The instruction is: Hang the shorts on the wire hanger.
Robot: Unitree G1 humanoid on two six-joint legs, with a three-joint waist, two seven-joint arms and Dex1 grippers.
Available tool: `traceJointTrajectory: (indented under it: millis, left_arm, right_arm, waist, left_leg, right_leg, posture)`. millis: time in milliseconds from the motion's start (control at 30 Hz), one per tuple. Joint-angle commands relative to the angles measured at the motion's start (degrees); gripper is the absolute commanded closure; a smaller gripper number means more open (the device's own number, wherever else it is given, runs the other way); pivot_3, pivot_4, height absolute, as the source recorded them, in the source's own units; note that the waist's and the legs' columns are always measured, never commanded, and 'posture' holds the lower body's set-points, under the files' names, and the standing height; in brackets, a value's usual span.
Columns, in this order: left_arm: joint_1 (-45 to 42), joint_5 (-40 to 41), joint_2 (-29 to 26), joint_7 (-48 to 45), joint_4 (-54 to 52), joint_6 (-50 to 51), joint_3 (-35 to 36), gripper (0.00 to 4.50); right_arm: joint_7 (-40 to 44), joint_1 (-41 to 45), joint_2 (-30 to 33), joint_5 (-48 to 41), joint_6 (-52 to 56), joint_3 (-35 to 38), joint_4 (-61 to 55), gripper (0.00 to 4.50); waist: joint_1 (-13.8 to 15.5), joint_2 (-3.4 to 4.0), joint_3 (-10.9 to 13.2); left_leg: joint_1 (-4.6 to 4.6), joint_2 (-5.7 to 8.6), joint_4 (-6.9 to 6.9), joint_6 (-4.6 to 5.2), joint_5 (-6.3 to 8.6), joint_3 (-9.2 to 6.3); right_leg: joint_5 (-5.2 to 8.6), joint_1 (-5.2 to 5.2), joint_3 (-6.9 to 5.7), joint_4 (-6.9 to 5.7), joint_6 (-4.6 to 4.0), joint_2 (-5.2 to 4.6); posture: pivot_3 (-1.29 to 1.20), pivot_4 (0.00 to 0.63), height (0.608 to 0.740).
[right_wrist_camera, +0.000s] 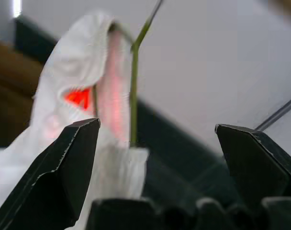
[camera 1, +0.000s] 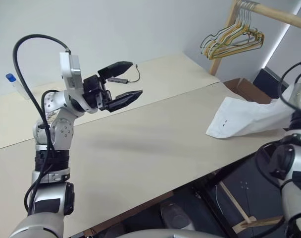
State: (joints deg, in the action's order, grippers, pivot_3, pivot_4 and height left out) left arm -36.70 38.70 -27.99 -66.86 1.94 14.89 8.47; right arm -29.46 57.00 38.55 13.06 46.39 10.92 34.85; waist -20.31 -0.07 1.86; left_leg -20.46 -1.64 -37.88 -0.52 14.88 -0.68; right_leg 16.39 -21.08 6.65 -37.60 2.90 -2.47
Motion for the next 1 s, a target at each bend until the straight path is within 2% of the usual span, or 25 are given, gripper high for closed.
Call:
traceJointTrajectory:
  millis: [33,167,333,433,567,700,833,933,1000]
  left_arm:
    - [-0.56,0.75,-0.03,0.68,-1.35,-0.58,1.21,0.0]
    - [1.08,-1.02,-1.08,2.09,-1.75,-1.62,2.03,0.0]
    - [4.62,-2.76,-3.38,6.67,-3.93,-0.28,3.39,0.0]
    - [7.95,-2.45,-4.93,8.08,-6.16,1.0,4.34,0.0]
    - [12.4,-2.77,-6.47,10.67,-10.14,1.66,5.16,0.0]
    - [16.58,-2.99,-7.53,12.81,-13.36,2.44,5.93,0.0]
    - [20.32,-3.48,-7.55,15.3,-15.41,2.79,6.4,0.0]
    - [24.05,-4.83,-8.12,16.34,-16.98,2.81,6.09,0.0]
    - [26.45,-6.18,-8.39,16.44,-18.23,2.14,5.45,0.0]
  right_arm:
    - [-2.39,-0.46,-1.57,5.51,-4.63,-5.33,-7.27,0.02]
    - [-1.68,-2.49,-4.51,12.09,-10.93,-14.15,-12.7,0.02]
    - [3.56,-3.54,-8.09,13.55,-16.53,-18.95,-15.05,0.02]
    - [6.66,-5.74,-9.37,14.51,-21.36,-21.68,-16.38,0.02]
    - [11.41,-9.55,-11.5,13.51,-25.5,-22.9,-19.69,0.02]
    - [24.64,-14.23,-12.14,9.12,-26.7,-23.81,-24.54,0.02]
    - [37.87,-17.37,-12.95,0.09,-25.93,-21.05,-27.78,0.02]
    - [51.62,-21.25,-10.58,-6.88,-26.33,-21.69,-31.78,0.02]
    - [57.84,-24.06,-8.18,-7.5,-26.25,-23.91,-34.34,0.02]
  waist:
    - [-0.03,0.0,0.0]
    - [0.0,0.0,0.0]
    - [1.16,-0.12,0.07]
    - [2.9,-0.25,0.1]
    - [6.36,-0.39,0.17]
    - [10.39,-0.53,0.25]
    - [14.05,-0.67,0.33]
    - [16.34,-0.81,0.39]
    - [17.85,-0.84,0.41]
  left_leg:
    - [0.02,0.0,0.0,0.0,0.0,0.03]
    - [0.17,-0.01,0.02,0.0,0.0,0.04]
    - [0.23,-0.01,0.04,0.0,0.0,-0.27]
    - [0.25,0.0,0.04,0.0,0.01,-0.41]
    - [0.11,0.03,0.04,0.0,0.01,-0.56]
    - [0.09,0.04,0.04,0.0,0.01,-0.59]
    - [0.1,0.03,0.04,0.0,0.01,-0.58]
    - [0.08,0.02,0.04,-0.01,0.01,-0.57]
    - [0.05,0.02,0.04,-0.01,0.01,-0.53]
  right_leg:
    - [0.02,0.0,0.05,-0.01,0.05,0.0]
    - [0.13,0.01,0.14,-0.02,0.31,0.02]
    - [0.13,0.0,0.19,-0.02,0.34,0.01]
    - [-0.1,-0.04,0.11,0.03,0.0,0.01]
    - [-0.1,-0.14,0.09,0.07,0.0,0.01]
    - [-0.1,-0.18,0.06,0.05,-0.01,0.02]
    - [-0.1,-0.18,0.01,0.08,-0.02,0.02]
    - [-0.12,-0.2,-0.1,0.08,-0.05,0.02]
    - [-0.11,-0.21,-0.14,0.11,-0.06,0.02]
  posture:
    - [-0.23,0.0,0.74]
    - [-0.18,0.0,0.74]
    - [-0.14,0.0,0.74]
    - [-0.07,0.0,0.74]
    - [-0.01,0.0,0.74]
    - [0.05,0.0,0.74]
    - [0.1,0.0,0.74]
    - [0.12,0.0,0.74]
    - [0.15,0.0,0.74]
